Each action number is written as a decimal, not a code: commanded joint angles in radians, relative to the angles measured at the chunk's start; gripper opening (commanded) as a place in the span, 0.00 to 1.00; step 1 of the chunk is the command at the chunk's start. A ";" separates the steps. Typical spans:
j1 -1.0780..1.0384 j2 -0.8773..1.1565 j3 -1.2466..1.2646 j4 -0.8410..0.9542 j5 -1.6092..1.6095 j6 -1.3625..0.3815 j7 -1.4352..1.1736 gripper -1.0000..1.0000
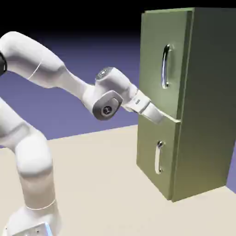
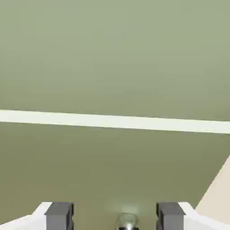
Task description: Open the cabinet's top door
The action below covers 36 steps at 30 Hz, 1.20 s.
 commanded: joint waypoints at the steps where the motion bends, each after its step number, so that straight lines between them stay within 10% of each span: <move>1: 0.002 -0.007 -0.011 0.001 -0.020 0.044 0.013 0.50; 20: 0.029 0.095 -0.117 0.146 -0.209 0.592 0.156 0.50; 21: 0.029 0.095 -0.117 0.146 -0.209 0.592 0.156 0.00; 36: -0.407 -0.096 0.320 0.035 -0.078 0.539 0.304 0.00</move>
